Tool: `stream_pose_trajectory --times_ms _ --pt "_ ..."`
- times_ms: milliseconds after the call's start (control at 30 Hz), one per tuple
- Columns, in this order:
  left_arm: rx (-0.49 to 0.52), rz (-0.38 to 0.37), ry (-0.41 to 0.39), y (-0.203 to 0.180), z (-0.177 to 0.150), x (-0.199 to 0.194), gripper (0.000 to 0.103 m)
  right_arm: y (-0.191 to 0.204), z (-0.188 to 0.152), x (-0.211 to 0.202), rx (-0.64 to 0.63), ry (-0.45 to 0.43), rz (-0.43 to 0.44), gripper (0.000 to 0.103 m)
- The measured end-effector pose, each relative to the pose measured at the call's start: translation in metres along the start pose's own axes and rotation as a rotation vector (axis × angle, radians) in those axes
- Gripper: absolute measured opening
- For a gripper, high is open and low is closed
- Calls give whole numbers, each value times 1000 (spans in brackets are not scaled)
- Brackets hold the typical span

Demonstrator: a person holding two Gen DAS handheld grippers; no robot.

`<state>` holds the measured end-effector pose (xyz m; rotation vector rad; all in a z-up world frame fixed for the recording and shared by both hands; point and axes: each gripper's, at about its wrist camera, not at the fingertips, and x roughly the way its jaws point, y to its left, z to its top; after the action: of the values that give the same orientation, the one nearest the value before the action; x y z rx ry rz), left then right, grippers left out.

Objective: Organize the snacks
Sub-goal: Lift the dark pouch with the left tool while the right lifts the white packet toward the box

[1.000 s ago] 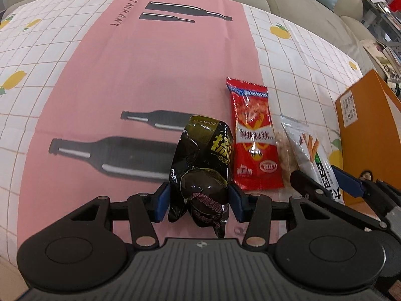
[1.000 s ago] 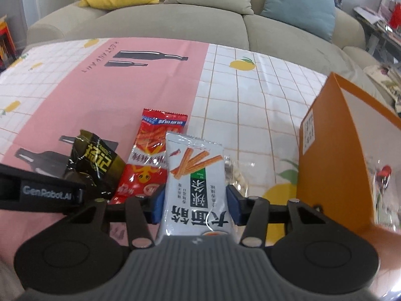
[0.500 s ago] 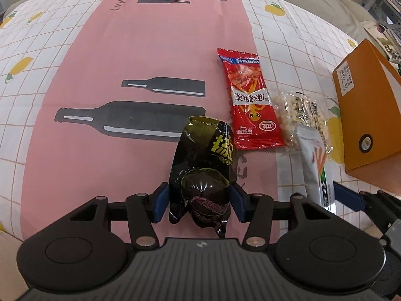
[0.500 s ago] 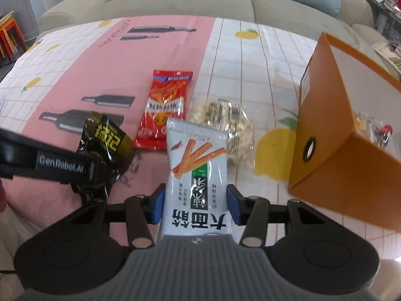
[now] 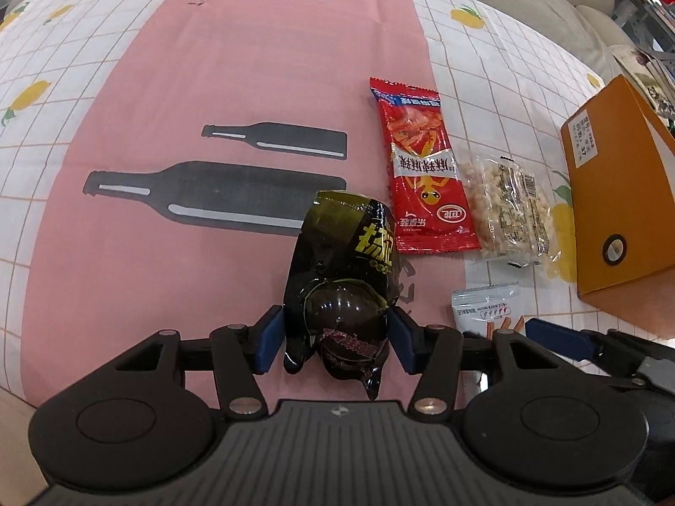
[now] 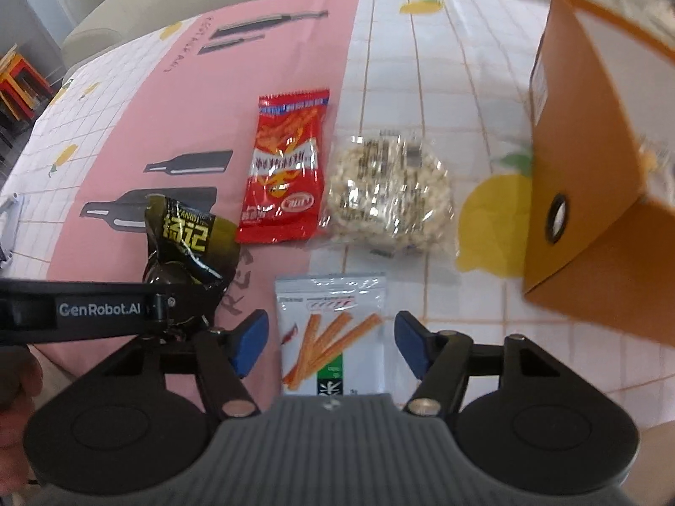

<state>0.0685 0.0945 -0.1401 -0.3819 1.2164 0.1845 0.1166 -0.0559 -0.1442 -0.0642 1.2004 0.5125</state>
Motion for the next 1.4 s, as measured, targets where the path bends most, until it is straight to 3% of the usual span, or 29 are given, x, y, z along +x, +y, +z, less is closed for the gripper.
stream_pose_trajectory --times_ms 133,300,500,633,1000,1400 --pt "20 2 -2 -2 -1 0 60 6 -3 3 -25 15 -14 65" --pt "31 -1 -9 -3 -2 0 58 12 -10 1 -76 34 -74 50" --pt "15 -34 -13 -1 -3 -1 50 6 -9 -3 -60 12 -65 45" --pt "-1 -49 -23 0 -4 -5 46 6 -5 -12 -59 -25 -65 44" --pt "-33 -110 -102 -7 4 -38 45 -3 8 -43 -30 -134 -53 43" --pt "33 -165 -188 -50 18 -86 45 -20 28 -105 -39 -266 -11 43"
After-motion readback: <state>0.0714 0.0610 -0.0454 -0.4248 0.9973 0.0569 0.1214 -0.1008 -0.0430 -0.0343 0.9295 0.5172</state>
